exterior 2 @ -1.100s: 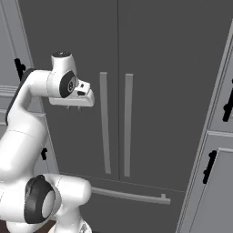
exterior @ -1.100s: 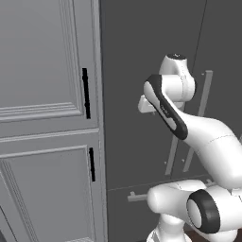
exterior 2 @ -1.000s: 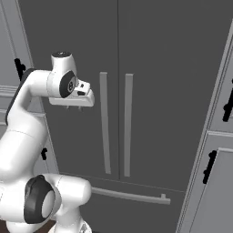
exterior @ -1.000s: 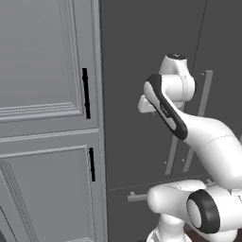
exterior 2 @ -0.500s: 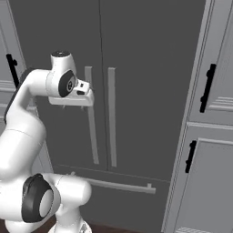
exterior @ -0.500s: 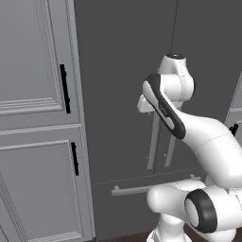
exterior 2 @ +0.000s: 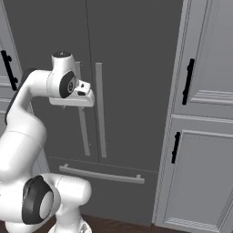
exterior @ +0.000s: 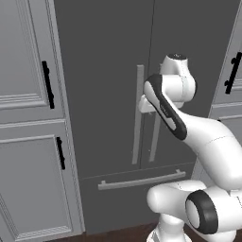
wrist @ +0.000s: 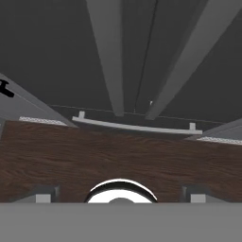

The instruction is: Take the strawberry from the fridge and place it on top of the pancake, located on the dining counter.

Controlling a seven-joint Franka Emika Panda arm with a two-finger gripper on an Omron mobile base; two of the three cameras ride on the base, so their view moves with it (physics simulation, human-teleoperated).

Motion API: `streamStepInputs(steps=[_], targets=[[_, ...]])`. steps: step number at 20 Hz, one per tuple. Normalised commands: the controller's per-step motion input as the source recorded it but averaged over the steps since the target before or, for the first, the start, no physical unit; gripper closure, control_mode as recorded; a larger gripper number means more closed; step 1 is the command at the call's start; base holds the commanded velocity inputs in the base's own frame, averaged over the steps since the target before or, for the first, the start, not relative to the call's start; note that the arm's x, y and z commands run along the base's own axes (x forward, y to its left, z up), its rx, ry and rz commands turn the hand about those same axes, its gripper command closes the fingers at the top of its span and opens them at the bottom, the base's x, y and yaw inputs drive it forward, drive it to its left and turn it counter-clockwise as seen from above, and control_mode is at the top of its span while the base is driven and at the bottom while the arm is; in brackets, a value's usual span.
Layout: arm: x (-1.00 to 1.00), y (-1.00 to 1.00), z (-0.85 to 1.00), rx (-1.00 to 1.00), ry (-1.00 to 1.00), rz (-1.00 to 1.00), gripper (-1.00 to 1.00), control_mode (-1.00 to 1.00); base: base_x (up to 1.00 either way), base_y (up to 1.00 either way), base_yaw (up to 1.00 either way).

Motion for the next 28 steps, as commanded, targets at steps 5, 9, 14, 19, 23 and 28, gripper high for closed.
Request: streamStepInputs(steps=[5, 9, 14, 19, 23, 28], targets=[[0.00, 0.00, 0.00, 0.00, 0.00, 0.00, -1.00, 1.00, -0.21, -0.21, 0.04], [0.00, 0.00, 0.00, 0.00, 0.00, 0.00, -1.00, 1.00, -0.42, -0.43, 0.00], [0.00, 0.00, 0.00, 0.00, 0.00, 0.00, -1.00, 1.00, -0.44, -0.28, 0.00], [0.00, 0.00, 0.00, 0.00, 0.00, 0.00, -1.00, 1.00, -0.32, 0.06, -0.01], [0.00, 0.00, 0.00, 0.00, 0.00, 0.00, -1.00, 1.00, -0.13, 0.00, 0.00], [0.04, 0.02, 0.00, 0.00, -0.01, 0.00, -1.00, -1.00, 0.00, 0.00, 0.00]])
